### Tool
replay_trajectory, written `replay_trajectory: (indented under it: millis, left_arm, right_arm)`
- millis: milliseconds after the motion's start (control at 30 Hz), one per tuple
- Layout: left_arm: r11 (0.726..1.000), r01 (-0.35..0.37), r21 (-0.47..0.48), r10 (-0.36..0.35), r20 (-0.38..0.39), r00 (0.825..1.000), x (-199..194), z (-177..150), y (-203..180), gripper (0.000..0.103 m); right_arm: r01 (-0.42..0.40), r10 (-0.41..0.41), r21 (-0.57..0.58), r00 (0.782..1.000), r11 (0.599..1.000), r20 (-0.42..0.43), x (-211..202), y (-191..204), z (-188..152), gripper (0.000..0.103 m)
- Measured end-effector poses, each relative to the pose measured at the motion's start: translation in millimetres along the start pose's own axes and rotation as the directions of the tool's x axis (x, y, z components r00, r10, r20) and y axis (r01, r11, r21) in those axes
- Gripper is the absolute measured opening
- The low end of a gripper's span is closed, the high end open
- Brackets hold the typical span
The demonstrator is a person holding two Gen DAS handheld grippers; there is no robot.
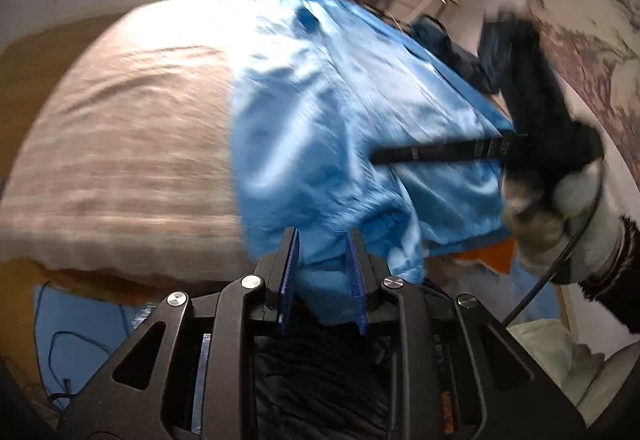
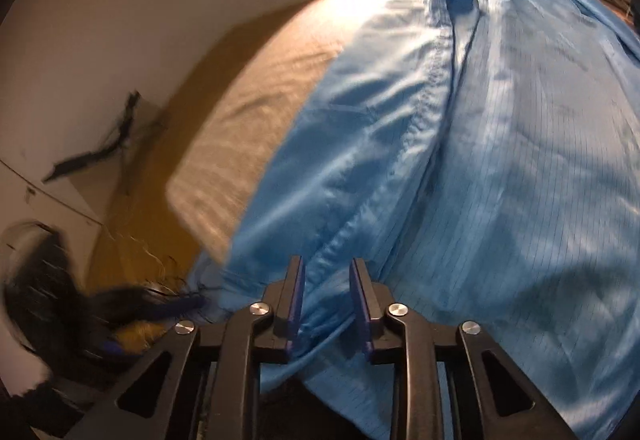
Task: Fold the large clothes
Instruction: 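Release the coat with both tools and lift them away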
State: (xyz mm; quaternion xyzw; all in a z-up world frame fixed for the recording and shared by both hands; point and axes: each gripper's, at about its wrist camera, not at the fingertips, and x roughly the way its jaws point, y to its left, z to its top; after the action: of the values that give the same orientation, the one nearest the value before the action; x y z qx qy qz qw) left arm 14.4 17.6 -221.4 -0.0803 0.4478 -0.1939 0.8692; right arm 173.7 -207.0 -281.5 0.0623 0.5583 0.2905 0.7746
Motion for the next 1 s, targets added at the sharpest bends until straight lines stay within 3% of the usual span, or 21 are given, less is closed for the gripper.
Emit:
replay_trajectory:
  millis: [133, 233, 300, 433, 500, 700, 833, 1000]
  left_arm:
    - [0.999, -0.031, -0.045, 0.033, 0.055, 0.998, -19, 7, 13, 0.023]
    - [0.996, -0.048, -0.072, 0.054, 0.090, 0.994, -25, 15, 18, 0.023]
    - [0.996, -0.047, -0.076, 0.056, 0.114, 0.992, -29, 21, 13, 0.023]
    - [0.999, -0.020, -0.039, 0.025, 0.149, 0.989, -34, 30, -6, 0.023]
    - [1.000, -0.011, -0.014, 0.013, 0.157, 0.988, -36, 35, -16, 0.023]
    - [0.999, 0.025, 0.027, -0.028, 0.144, 0.989, -32, 48, -41, 0.025]
    - [0.998, 0.051, 0.032, -0.054, 0.117, 0.992, -22, 58, -55, 0.043]
    - [0.995, 0.083, 0.046, -0.087, 0.087, 0.992, -10, 68, -73, 0.044]
  right_arm:
    - [0.106, -0.109, -0.068, 0.993, 0.992, -0.042, 8, 1, -12, 0.022]
    - [0.066, -0.067, -0.028, 0.997, 0.997, -0.028, 1, -10, -16, 0.023]
    - [0.049, -0.049, 0.004, 0.999, 0.999, 0.003, -10, -15, -16, 0.035]
    - [0.040, -0.043, 0.025, 0.991, 0.999, 0.126, -59, -26, -25, 0.042]
    - [0.066, -0.070, 0.032, 0.983, 0.997, 0.172, -82, -34, -32, 0.061]
    - [0.181, -0.233, 0.192, 0.926, 0.965, 0.297, -166, -94, -66, 0.062]
    - [0.214, -0.313, 0.306, 0.892, 0.928, 0.326, -208, -131, -88, 0.063]
    - [0.255, -0.409, 0.411, 0.844, 0.875, 0.347, -251, -169, -117, 0.066]
